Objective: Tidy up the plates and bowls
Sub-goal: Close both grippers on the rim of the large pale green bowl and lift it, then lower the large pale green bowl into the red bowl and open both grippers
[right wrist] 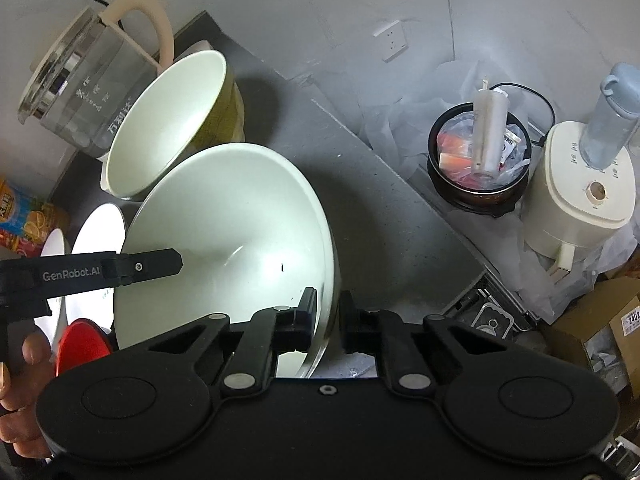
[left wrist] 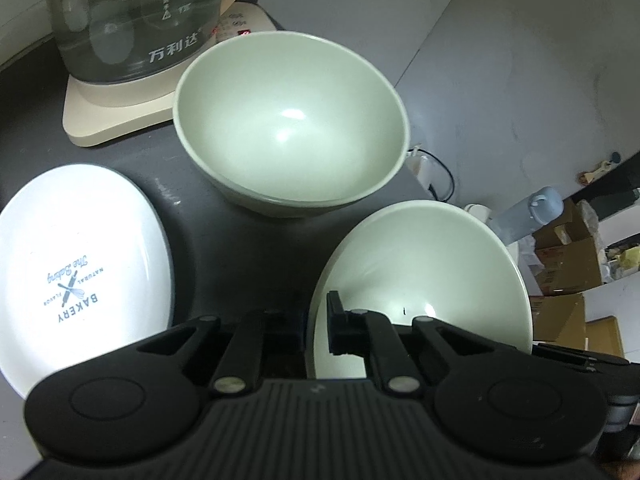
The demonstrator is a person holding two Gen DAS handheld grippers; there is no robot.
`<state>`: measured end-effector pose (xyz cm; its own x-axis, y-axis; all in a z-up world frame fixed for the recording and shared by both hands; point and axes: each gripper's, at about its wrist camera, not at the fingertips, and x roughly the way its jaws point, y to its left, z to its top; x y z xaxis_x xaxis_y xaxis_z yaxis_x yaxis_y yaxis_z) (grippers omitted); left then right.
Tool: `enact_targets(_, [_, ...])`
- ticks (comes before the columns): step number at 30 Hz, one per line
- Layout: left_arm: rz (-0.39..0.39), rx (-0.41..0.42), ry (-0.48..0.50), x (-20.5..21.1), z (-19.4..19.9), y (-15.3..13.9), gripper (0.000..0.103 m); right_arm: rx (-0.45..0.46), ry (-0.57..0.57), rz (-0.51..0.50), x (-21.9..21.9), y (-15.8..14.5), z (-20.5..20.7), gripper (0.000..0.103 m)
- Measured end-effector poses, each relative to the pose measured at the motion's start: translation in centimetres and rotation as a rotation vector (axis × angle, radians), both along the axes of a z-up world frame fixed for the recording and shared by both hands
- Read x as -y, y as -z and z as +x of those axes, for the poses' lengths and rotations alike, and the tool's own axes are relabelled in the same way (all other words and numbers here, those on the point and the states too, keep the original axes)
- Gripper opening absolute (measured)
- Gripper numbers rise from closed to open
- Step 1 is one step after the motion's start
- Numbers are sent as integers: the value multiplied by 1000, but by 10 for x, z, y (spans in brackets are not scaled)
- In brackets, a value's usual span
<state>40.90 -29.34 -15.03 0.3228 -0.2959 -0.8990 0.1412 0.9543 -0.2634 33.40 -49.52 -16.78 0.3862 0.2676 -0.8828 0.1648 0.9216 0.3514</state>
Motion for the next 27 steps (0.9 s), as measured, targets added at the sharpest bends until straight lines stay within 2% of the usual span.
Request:
enact_targets(7, [-61, 51, 14, 1, -10, -31, 9, 73, 30, -4, 9, -31, -9, 11])
enact_targets(14, [-96, 101, -6, -15, -21, -60, 9, 156, 13, -16, 1, -62, -13, 12])
enact_targets(22, [-131, 169, -61, -49, -43, -87, 9, 218, -36, -2, -27, -88, -15, 12])
enact_targets(27, [-136, 179, -102, -79, -56, -95, 9, 236, -73, 11, -53, -95, -22, 12])
